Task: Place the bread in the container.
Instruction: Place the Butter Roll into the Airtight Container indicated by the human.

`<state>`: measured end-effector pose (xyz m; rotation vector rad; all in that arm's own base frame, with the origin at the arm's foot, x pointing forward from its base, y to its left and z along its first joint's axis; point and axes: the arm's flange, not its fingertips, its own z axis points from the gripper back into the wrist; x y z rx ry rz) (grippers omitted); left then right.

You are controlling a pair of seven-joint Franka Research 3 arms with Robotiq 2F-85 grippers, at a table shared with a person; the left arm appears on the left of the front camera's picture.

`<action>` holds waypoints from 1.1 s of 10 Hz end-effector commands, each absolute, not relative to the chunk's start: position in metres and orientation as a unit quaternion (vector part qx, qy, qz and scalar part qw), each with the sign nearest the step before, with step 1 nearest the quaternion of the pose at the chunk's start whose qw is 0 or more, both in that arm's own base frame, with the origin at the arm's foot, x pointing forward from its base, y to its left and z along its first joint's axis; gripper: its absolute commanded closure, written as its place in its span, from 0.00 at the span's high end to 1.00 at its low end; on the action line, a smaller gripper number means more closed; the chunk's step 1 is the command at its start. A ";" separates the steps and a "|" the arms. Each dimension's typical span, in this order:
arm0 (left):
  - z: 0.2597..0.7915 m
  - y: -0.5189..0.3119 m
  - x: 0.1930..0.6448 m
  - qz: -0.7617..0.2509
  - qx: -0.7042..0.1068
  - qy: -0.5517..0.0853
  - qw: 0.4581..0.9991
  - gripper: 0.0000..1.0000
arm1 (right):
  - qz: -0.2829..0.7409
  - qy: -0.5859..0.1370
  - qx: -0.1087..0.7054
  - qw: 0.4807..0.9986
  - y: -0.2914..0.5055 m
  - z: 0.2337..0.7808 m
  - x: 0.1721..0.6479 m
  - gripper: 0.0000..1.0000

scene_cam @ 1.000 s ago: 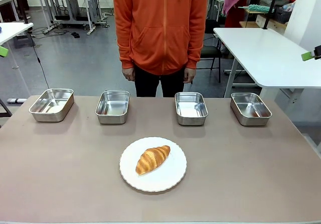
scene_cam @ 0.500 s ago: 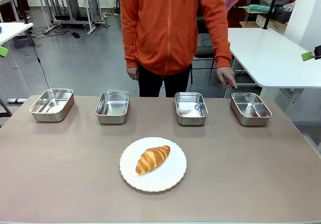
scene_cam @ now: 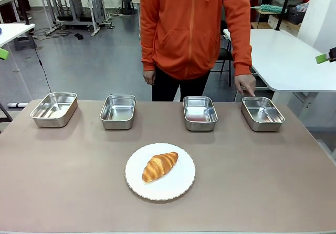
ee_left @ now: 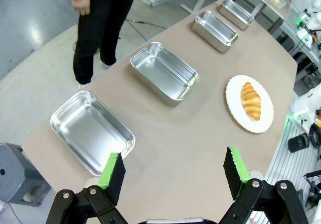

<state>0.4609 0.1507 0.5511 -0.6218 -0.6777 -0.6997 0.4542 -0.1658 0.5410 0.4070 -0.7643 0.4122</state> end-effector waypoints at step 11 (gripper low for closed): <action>0.553 0.152 0.460 -0.328 -0.296 -0.327 0.835 1.00 | 0.319 -0.342 0.182 0.865 -0.077 0.551 0.449 1.00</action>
